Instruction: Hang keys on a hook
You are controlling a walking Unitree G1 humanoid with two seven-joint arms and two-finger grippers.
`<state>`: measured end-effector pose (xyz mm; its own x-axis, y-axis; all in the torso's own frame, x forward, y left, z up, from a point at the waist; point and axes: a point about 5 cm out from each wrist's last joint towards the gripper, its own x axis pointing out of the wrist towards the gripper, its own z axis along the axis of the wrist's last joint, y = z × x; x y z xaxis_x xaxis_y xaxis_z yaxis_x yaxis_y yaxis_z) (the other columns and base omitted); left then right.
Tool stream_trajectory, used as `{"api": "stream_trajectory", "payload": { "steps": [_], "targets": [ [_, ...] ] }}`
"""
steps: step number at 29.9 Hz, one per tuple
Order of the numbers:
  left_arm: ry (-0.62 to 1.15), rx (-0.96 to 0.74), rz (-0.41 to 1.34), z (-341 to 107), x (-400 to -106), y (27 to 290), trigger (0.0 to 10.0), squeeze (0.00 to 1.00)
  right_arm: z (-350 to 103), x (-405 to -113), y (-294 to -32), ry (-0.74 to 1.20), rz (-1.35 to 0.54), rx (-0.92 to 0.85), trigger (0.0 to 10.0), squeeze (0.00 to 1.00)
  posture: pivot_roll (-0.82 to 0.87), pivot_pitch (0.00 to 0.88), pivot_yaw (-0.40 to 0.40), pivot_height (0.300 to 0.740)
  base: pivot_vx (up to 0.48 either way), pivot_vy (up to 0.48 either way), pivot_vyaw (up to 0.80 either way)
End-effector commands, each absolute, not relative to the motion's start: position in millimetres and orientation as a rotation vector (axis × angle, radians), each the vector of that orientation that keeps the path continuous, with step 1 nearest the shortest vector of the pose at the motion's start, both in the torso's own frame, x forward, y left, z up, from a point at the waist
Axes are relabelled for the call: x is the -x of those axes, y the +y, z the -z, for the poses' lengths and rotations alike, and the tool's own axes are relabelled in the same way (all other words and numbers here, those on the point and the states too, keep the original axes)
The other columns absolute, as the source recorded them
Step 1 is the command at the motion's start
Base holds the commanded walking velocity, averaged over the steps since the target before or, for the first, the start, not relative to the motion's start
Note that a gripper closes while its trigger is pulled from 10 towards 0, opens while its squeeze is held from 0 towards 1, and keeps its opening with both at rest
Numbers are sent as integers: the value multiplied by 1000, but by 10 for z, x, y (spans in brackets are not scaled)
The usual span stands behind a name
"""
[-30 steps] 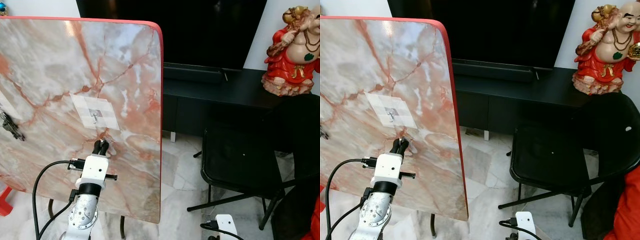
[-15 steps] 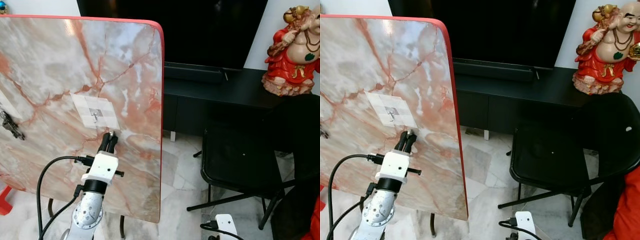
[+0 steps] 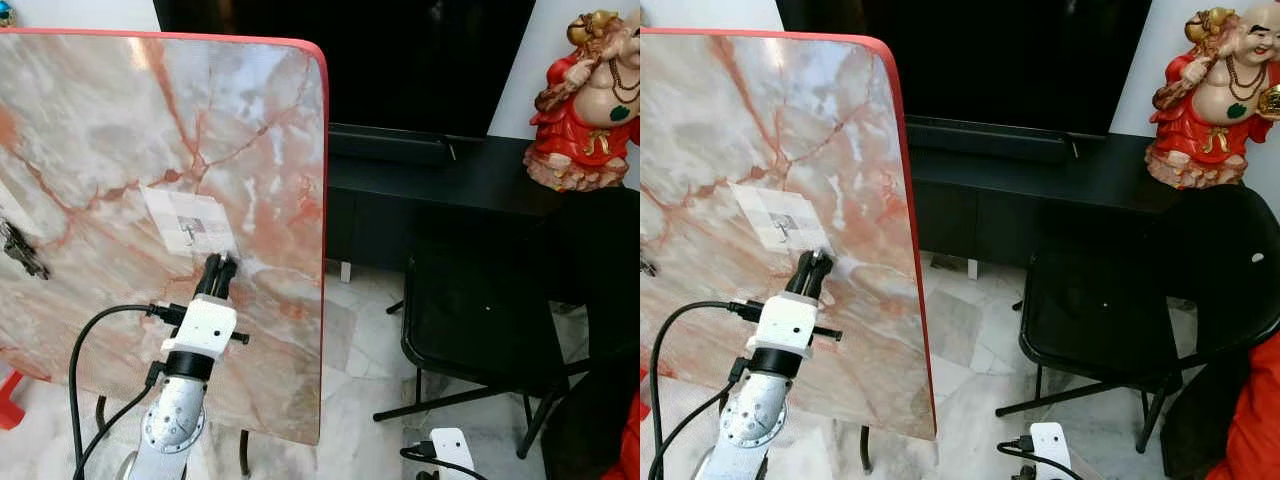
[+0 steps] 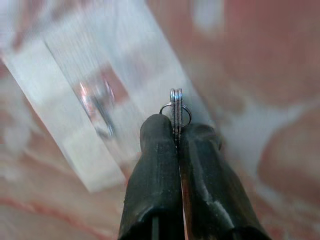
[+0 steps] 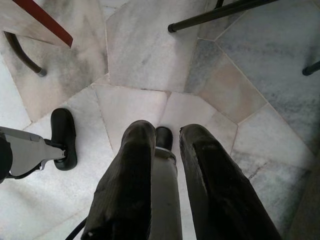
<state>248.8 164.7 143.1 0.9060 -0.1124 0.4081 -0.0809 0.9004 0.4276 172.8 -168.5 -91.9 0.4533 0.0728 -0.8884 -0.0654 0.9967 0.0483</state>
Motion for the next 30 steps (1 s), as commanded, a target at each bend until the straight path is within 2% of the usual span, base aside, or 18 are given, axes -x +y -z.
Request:
{"api": "stream_trajectory", "payload": {
  "steps": [1, 11, 30],
  "targets": [
    [-452, -466, 21, -1473, -2471, 1636, 10000, 0, 914, -1739, -1694, 1095, -92, 3, 10000, 0, 16, 28, -11, 740, 0, 0, 0],
    [-416, -461, -4, -1436, -2319, 1684, 10000, 0, 911, -1743, -1700, 1095, -101, 16, 10000, 0, 19, 23, -15, 740, 0, 0, 0],
    [-407, -403, -85, -1510, -2360, 1793, 10000, 0, 908, -1751, -1696, 1095, -122, 39, 10000, 0, 25, 14, -19, 740, 0, 0, 0]
  ]
}}
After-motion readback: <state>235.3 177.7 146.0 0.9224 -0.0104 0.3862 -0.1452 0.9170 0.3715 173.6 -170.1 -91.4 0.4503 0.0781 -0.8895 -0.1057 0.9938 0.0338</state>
